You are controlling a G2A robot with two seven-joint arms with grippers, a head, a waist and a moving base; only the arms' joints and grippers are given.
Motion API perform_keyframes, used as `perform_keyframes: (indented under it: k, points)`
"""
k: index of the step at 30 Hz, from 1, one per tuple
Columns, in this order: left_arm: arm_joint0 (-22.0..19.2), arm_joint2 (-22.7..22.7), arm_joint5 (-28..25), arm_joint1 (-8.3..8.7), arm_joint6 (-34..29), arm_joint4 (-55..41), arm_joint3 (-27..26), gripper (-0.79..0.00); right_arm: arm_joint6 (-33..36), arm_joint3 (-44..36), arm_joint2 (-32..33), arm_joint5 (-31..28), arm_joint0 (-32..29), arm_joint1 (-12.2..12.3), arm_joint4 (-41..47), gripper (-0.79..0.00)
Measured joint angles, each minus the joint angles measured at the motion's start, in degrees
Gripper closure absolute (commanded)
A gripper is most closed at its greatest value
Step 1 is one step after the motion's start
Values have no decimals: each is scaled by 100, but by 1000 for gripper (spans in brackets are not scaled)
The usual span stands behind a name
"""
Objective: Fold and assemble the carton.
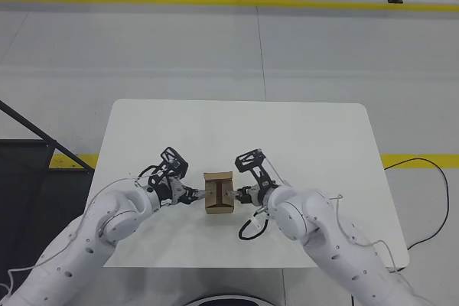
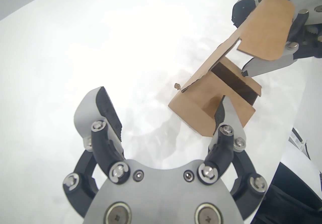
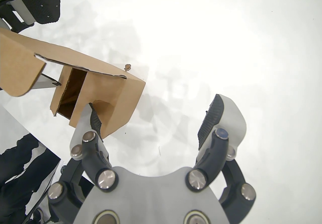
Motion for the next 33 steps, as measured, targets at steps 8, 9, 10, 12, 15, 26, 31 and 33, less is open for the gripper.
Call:
perform_keyframes:
  k: [8,9,10,12,15,26,31,33]
  points:
    - [-106,126,52,-87,-137,59,36,-785,114,34,-84,27,55,-88,-154,-785]
    - [-115,137,58,-95,-160,73,43,-785,130,45,-87,27,59,-96,-169,-785]
    - [-126,149,79,-106,-189,98,53,-785,155,64,-93,37,66,-108,-195,-785]
    - [-134,165,109,-121,-217,132,56,-785,198,90,-114,56,79,-127,-245,-785]
    - [-135,174,133,-143,-260,148,62,-785,290,137,-164,85,111,-163,-337,-785]
    - [-160,188,112,-210,-510,157,69,-785,430,248,-294,203,193,-307,-584,-785]
    - [-164,177,111,-238,-555,162,82,-785,541,279,-343,306,220,-368,-761,-785]
    - [-159,169,116,-247,-558,163,79,-785,589,295,-352,323,229,-388,-815,-785]
